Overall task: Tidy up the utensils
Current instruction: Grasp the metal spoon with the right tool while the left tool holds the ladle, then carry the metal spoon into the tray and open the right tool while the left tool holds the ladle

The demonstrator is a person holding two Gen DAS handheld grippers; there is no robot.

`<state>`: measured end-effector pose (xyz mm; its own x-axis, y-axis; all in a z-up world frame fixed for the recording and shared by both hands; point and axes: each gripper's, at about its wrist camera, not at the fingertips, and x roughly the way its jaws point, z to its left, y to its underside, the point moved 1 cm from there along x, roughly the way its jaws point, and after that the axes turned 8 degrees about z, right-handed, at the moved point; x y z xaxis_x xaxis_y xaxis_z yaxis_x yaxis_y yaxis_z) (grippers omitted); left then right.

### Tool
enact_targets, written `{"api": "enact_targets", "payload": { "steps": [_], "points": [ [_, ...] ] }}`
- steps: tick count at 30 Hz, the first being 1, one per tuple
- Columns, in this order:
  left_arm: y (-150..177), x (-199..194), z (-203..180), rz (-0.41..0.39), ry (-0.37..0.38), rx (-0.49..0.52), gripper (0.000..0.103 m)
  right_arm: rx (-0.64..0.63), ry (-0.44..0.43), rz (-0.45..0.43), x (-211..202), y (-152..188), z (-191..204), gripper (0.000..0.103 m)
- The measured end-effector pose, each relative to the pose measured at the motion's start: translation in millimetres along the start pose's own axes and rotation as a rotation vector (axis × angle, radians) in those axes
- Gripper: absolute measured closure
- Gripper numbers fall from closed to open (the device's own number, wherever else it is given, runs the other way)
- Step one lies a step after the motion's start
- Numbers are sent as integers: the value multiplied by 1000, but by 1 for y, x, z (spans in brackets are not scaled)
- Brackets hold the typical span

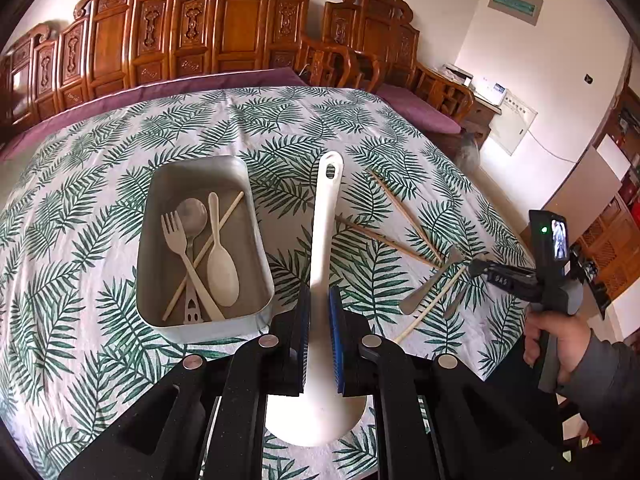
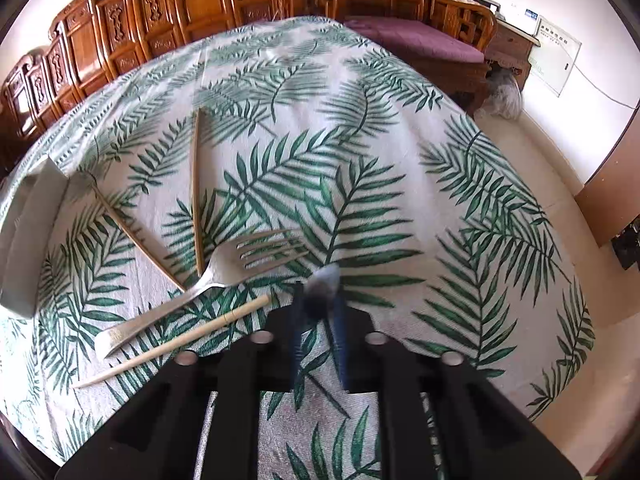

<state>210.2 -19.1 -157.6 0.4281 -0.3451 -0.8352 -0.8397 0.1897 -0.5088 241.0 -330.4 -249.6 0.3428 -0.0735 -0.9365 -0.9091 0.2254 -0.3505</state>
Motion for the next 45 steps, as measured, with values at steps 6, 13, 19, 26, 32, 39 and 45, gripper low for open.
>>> {"api": "enact_targets", "payload": {
  "steps": [6,13,19,26,32,39,45],
  "points": [
    [-2,2,3,-3,-14,-8,95,9,-42,-7,-8,-4,-8,98],
    [-13,-2,21,-26,-43,-37,95,-75,-71,-73,-41,-14,9,101],
    [-25,-1,43,-40,-82,-61,95,-132,-128,-125,-69,-29,32,100],
    [-36,17,69,-18,-112,-97,95,-226,-207,-171,-95,-45,78,100],
    [-45,32,81,2,-124,-108,94,-292,-261,-190,-105,-57,120,100],
    [-52,46,93,14,-130,-119,94,-371,-299,-212,-112,-73,167,100],
    [-55,49,101,24,-132,-140,94,-420,-317,-220,-113,-87,201,100]
  ]
}}
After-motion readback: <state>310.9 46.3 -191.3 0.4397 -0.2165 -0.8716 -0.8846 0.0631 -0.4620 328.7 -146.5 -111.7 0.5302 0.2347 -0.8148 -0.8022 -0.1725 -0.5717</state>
